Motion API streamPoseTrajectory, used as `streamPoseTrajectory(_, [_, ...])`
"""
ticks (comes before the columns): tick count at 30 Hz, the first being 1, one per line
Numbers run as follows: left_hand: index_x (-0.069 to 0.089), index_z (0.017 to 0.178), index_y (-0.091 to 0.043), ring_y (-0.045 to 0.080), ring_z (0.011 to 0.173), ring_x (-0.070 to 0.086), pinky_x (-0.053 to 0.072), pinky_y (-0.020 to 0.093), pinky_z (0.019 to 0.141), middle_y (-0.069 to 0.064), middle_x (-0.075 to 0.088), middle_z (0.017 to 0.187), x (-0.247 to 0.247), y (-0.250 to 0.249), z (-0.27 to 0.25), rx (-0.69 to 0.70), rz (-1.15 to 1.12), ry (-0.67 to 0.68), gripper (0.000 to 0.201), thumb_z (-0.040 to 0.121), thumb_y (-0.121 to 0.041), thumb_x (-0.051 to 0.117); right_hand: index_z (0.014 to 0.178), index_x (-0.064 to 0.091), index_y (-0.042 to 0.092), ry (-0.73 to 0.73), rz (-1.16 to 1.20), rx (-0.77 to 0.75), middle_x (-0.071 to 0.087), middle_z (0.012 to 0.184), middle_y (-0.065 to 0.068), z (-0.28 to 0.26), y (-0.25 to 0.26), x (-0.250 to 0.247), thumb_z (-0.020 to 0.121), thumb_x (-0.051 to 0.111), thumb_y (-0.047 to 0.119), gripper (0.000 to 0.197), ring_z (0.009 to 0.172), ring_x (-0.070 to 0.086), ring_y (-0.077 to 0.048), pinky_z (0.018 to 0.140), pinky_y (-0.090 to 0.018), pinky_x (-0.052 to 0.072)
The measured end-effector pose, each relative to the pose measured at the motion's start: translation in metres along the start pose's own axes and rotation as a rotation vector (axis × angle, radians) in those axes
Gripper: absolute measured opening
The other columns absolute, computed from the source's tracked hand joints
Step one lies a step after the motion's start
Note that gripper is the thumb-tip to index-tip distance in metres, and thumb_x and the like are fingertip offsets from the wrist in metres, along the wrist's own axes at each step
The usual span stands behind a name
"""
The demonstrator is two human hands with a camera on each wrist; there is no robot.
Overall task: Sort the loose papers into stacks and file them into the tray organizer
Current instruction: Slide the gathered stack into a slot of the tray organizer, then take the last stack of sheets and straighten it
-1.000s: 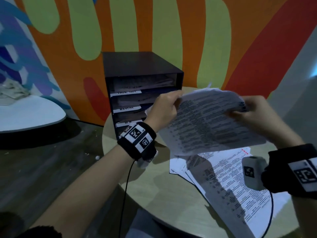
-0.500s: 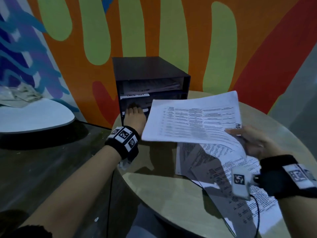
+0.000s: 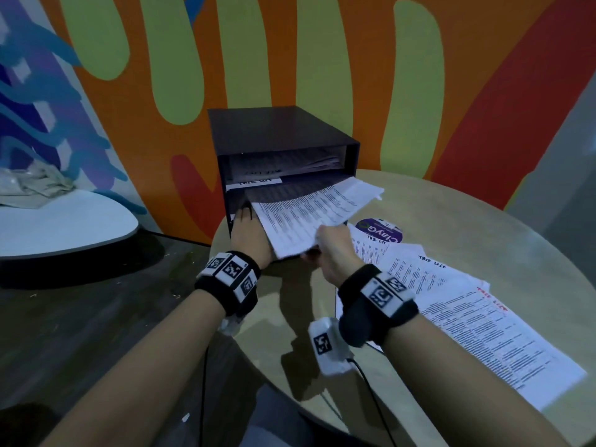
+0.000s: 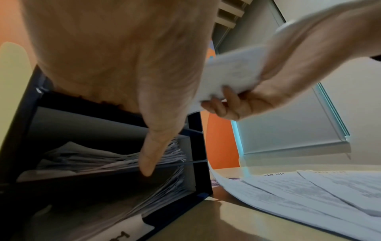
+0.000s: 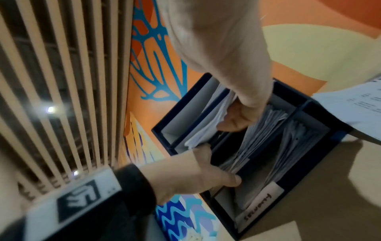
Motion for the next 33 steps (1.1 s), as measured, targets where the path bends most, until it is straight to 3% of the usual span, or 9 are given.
streamPoseTrajectory(3, [0.024, 0.151, -0.006, 0.033, 0.141, 0.027, 0.020, 0.038, 0.118, 0.018, 0.028, 0.154, 0.000, 0.002, -0.003, -0.026, -0.005, 0.041, 0.077, 0.089, -0.024, 0.064, 0.077, 0.038, 0.012, 0.099, -0.129, 0.126, 0.038, 0.067, -0.006, 0.006, 0.000, 0.020, 0.098, 0.032, 0.000, 0.024, 0.051, 0.036, -0.018, 0.044, -0.025, 0.028])
streamPoseTrajectory(4, [0.032, 0.149, -0.006, 0.034, 0.141, 0.027, 0.020, 0.038, 0.118, 0.017, 0.029, 0.154, -0.002, 0.001, 0.000, 0.005, -0.009, 0.050, 0.069, 0.089, -0.023, 0.063, 0.075, 0.035, 0.012, 0.115, -0.111, 0.142, 0.037, 0.065, -0.006, 0.010, 0.004, 0.023, 0.099, 0.034, 0.000, 0.027, 0.047, 0.032, -0.017, 0.043, -0.024, 0.024])
streamPoseTrajectory(7, [0.051, 0.133, -0.007, 0.036, 0.132, 0.036, 0.020, 0.043, 0.118, 0.016, 0.045, 0.142, 0.002, 0.000, 0.001, 0.033, 0.020, 0.119, 0.058, 0.091, -0.048, 0.055, 0.073, 0.041, 0.010, 0.103, -0.020, 0.148, 0.041, 0.060, -0.006, 0.026, 0.016, 0.030, 0.099, 0.041, 0.000, 0.028, 0.035, 0.027, -0.010, 0.036, -0.019, 0.019])
streamPoseTrajectory(11, [0.023, 0.147, 0.000, 0.033, 0.132, 0.038, 0.023, 0.040, 0.117, 0.019, 0.036, 0.145, -0.012, 0.001, -0.004, -0.032, 0.022, -0.004, 0.084, 0.088, -0.047, 0.059, 0.078, 0.042, 0.004, 0.077, 0.150, 0.160, 0.053, 0.065, -0.014, 0.041, 0.033, 0.046, 0.100, 0.038, -0.004, 0.024, 0.035, 0.035, -0.010, 0.033, -0.015, 0.027])
streamPoseTrajectory(15, [0.023, 0.145, 0.000, 0.032, 0.127, 0.041, 0.030, 0.039, 0.112, 0.017, 0.039, 0.139, -0.010, 0.003, -0.004, -0.008, 0.075, -0.057, 0.084, 0.087, -0.047, 0.059, 0.079, 0.049, -0.001, 0.036, 0.110, 0.130, 0.062, 0.059, -0.016, 0.053, 0.036, 0.058, 0.097, 0.046, -0.002, 0.018, 0.027, 0.041, -0.009, 0.030, -0.013, 0.029])
streamPoseTrajectory(20, [0.025, 0.144, 0.000, 0.031, 0.123, 0.044, 0.030, 0.038, 0.111, 0.017, 0.042, 0.135, -0.009, 0.004, -0.005, 0.002, 0.076, -0.074, 0.057, 0.096, -0.024, 0.044, 0.081, 0.054, -0.004, -0.036, 0.048, 0.125, 0.054, 0.035, -0.009, 0.069, 0.030, 0.069, 0.091, 0.050, -0.005, 0.011, 0.022, 0.039, -0.010, 0.030, -0.011, 0.027])
streamPoseTrajectory(25, [0.024, 0.144, 0.001, 0.034, 0.123, 0.041, 0.030, 0.040, 0.111, 0.018, 0.041, 0.134, -0.007, 0.001, -0.008, 0.010, 0.061, -0.034, 0.073, 0.090, -0.041, 0.051, 0.094, 0.056, -0.006, 0.029, -0.046, 0.150, 0.058, 0.051, -0.018, 0.073, 0.024, 0.072, 0.096, 0.046, 0.001, 0.013, 0.020, 0.041, -0.012, 0.029, -0.010, 0.025])
streamPoseTrajectory(28, [0.022, 0.145, 0.002, 0.035, 0.127, 0.037, 0.031, 0.040, 0.110, 0.020, 0.036, 0.139, -0.009, -0.004, -0.014, 0.006, 0.034, -0.041, 0.079, 0.090, -0.046, 0.052, 0.084, 0.055, 0.000, 0.097, -0.085, 0.158, 0.058, 0.058, -0.015, 0.067, 0.025, 0.063, 0.096, 0.053, 0.012, 0.017, 0.022, 0.034, -0.010, 0.029, -0.011, 0.022])
streamPoseTrajectory(33, [0.049, 0.129, -0.007, 0.030, 0.119, 0.041, 0.038, 0.037, 0.099, 0.012, 0.043, 0.126, -0.039, -0.019, -0.011, 0.030, -0.317, -0.149, 0.053, 0.090, -0.043, 0.060, 0.081, 0.060, 0.006, 0.141, -0.204, 0.060, 0.061, 0.060, -0.009, 0.056, 0.037, 0.000, 0.092, 0.065, 0.023, 0.020, 0.032, 0.037, -0.011, 0.035, -0.015, 0.025])
Point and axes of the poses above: each hand's wrist, its own z-axis towards the middle knuckle, its own x-axis out of the palm, y = z × x, the point moved 5 cm from there along z, towards the middle knuckle
